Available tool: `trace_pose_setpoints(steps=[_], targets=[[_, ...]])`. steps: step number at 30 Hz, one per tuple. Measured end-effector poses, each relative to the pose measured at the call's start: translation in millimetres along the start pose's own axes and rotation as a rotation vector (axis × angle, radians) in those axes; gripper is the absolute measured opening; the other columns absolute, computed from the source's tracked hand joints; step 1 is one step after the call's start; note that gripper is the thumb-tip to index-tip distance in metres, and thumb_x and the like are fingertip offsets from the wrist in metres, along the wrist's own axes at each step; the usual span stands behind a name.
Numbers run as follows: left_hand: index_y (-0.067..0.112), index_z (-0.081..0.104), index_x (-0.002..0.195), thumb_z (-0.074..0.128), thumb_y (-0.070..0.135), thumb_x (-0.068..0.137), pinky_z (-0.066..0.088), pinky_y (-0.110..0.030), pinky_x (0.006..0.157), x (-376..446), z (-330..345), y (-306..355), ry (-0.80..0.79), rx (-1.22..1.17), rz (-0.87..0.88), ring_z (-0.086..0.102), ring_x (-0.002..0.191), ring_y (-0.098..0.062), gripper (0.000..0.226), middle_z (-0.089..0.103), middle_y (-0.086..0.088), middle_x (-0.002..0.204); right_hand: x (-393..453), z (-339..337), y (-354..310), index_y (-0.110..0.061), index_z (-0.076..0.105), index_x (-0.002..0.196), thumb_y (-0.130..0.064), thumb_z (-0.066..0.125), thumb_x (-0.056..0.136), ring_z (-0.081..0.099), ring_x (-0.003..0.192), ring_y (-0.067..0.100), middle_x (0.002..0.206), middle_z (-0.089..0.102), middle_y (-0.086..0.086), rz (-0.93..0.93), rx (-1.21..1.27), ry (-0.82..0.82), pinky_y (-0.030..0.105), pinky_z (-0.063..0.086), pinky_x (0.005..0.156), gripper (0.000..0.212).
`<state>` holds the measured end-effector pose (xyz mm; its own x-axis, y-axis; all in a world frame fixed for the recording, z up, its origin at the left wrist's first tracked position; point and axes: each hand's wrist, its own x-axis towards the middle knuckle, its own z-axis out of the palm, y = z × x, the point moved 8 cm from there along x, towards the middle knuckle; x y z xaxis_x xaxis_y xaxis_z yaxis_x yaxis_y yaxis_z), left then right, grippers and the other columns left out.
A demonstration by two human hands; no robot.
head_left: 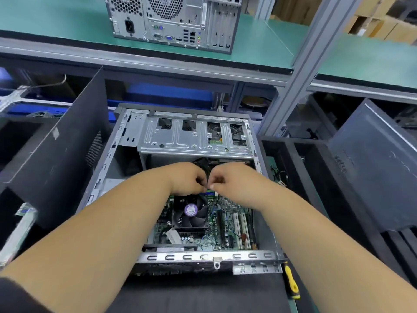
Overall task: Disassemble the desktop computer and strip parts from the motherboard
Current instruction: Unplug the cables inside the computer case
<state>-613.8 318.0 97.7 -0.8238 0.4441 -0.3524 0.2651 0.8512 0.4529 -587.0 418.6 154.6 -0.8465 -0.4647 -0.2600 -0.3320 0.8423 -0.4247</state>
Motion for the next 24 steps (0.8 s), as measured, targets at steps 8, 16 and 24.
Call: trace_pose_setpoints(steps=[8,16,24], targets=[[0.030,0.069,0.094,0.063,0.034,0.088,0.046,-0.027,0.078,1,0,-4,-0.057,-0.015,-0.012,0.056,0.086,-0.009,0.009,0.063,0.013,0.093,-3,59,21,-0.005,0.071,0.109,-0.013,0.066,0.091,0.069,0.093,0.026,0.105,0.073,0.011,0.193,-0.319,-0.447,0.035,0.056,0.079,0.021],[0.028,0.067,0.090,0.060,0.025,0.087,0.045,-0.027,0.079,4,-1,-1,-0.096,-0.033,-0.009,0.055,0.085,-0.012,0.009,0.063,0.010,0.090,11,42,8,-0.025,0.059,0.085,0.003,0.055,0.083,0.059,0.085,0.021,0.087,0.059,-0.003,0.041,-0.209,-0.147,0.026,0.038,0.066,0.028],[0.026,0.069,0.094,0.055,0.014,0.090,0.044,-0.025,0.076,1,-6,-9,-0.112,-0.057,-0.089,0.056,0.089,-0.011,0.019,0.063,0.010,0.093,14,44,12,-0.016,0.067,0.099,-0.003,0.059,0.089,0.063,0.092,0.025,0.100,0.068,0.006,0.051,-0.167,-0.212,0.026,0.042,0.070,0.018]])
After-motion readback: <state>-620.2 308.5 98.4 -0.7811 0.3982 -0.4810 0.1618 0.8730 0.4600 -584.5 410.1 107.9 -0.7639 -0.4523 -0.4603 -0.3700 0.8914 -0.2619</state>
